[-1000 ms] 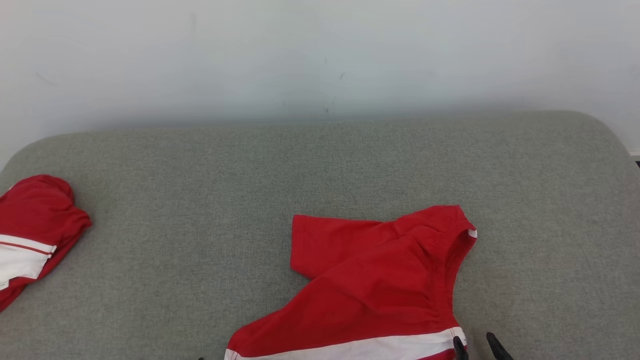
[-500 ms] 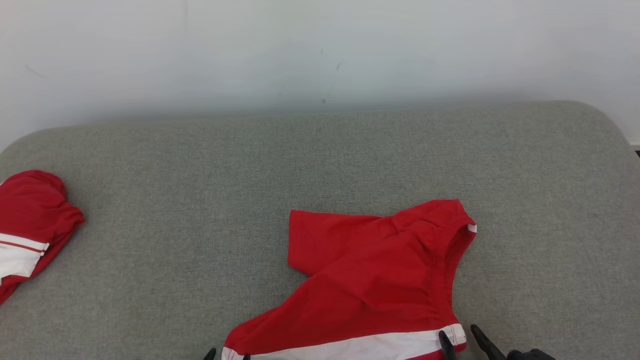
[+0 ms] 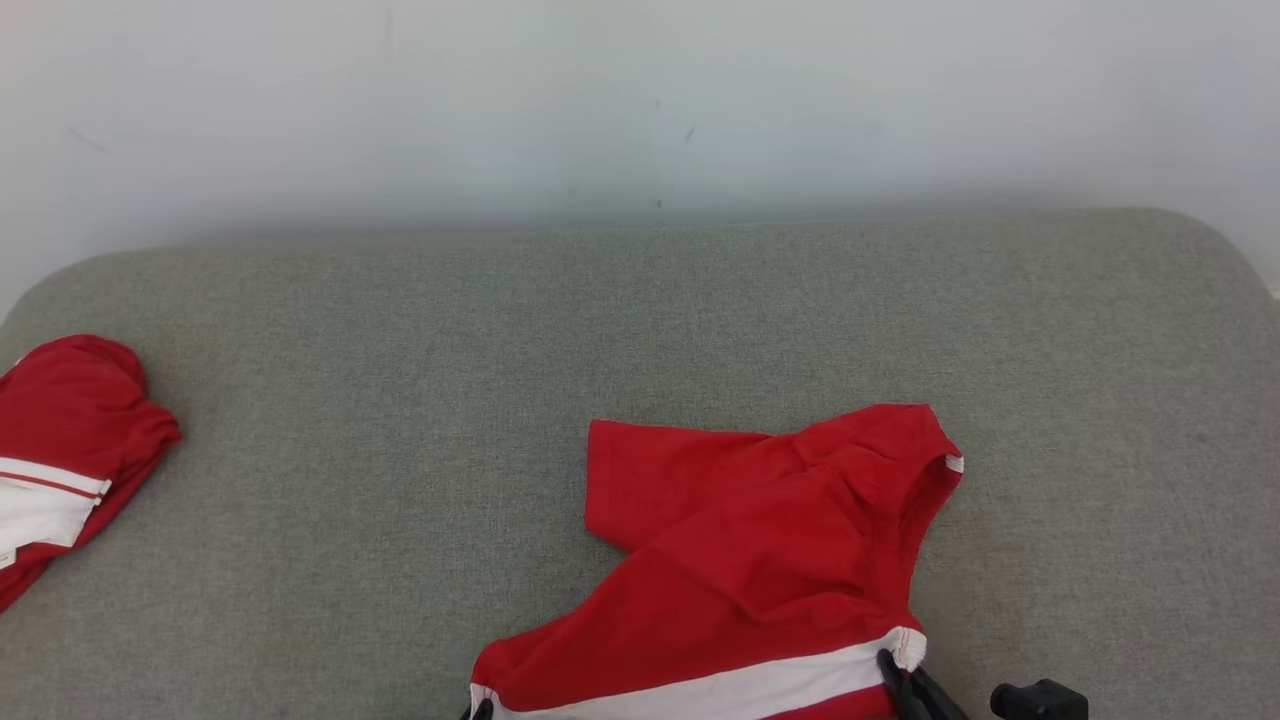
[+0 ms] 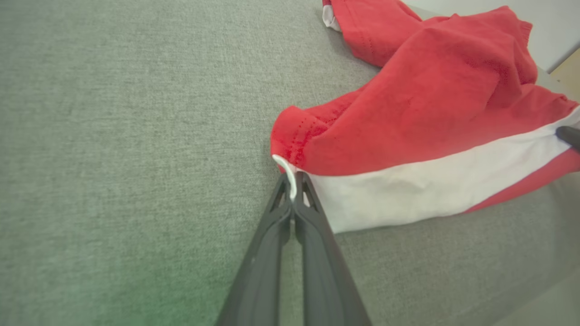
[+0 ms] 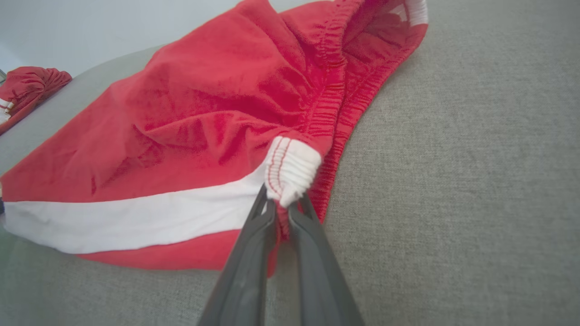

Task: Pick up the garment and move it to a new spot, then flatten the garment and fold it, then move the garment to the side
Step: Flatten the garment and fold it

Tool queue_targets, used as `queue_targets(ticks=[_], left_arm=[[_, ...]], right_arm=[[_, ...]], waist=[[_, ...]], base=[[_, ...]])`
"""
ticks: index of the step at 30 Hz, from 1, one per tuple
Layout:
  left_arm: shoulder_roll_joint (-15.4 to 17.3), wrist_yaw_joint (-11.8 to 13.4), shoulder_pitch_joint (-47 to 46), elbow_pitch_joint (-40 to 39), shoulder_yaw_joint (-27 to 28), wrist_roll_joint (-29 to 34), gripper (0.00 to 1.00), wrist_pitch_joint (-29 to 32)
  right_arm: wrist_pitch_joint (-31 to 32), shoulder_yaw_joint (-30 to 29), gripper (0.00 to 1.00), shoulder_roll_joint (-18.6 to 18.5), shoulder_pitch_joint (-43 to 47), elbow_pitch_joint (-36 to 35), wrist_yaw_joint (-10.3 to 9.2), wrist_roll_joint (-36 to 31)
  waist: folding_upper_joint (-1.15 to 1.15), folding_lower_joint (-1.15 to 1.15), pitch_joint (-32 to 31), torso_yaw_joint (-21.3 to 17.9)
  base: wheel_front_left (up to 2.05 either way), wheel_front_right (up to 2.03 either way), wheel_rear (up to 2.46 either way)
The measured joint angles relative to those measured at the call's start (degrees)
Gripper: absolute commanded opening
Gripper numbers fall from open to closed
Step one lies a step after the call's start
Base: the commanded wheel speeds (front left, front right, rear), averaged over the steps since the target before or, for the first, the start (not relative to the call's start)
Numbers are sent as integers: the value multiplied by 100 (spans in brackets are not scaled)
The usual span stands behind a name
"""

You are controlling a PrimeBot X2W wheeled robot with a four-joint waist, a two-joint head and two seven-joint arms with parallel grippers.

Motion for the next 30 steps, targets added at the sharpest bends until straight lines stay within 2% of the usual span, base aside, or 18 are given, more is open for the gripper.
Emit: queue_targets(ticks=[3, 10, 17, 20, 24, 26, 27, 30], left_arm=[[16, 0, 5, -164, 35, 1, 0, 0], [37, 0, 453, -1116, 520, 123, 0, 0], [47, 0, 340, -1774, 746, 210, 0, 0], [157, 0, -77, -1884, 704, 202, 0, 0], [549, 0, -1010, -1887, 476, 146, 0, 0], [797, 0, -1642, -1814, 360, 8, 0, 1], [1042, 0, -2332, -1725, 249, -242, 0, 120], [1323, 0, -3507, -1593, 56, -692, 0, 439]], right_arm=[[0, -58, 0, -57, 1, -188, 0, 38], [-1, -190, 0, -280, 443, -1088, 0, 5], [0, 27, 0, -480, 304, -1521, 0, -78], [-1, 205, 0, -577, -26, -1647, 0, -36], [0, 489, 0, -790, -776, -1645, 0, 240], [0, 610, 0, -931, -1349, -1637, 0, 367], [70, 714, 0, -983, -2012, -1567, 0, 643], [288, 843, 0, -1024, -3089, -1411, 0, 1105]], waist=[[0, 0, -16, 3], [0, 0, -46, -12], [0, -1, -52, -65], [0, 0, -31, -93], [0, 0, 92, -135], [0, 0, 199, -162], [0, 0, 334, -193], [0, 1, 591, -240]], base=[[0, 0, 0], [0, 0, 0], [0, 0, 0], [0, 0, 0], [0, 0, 0], [0, 0, 0], [0, 0, 0], [0, 0, 0]])
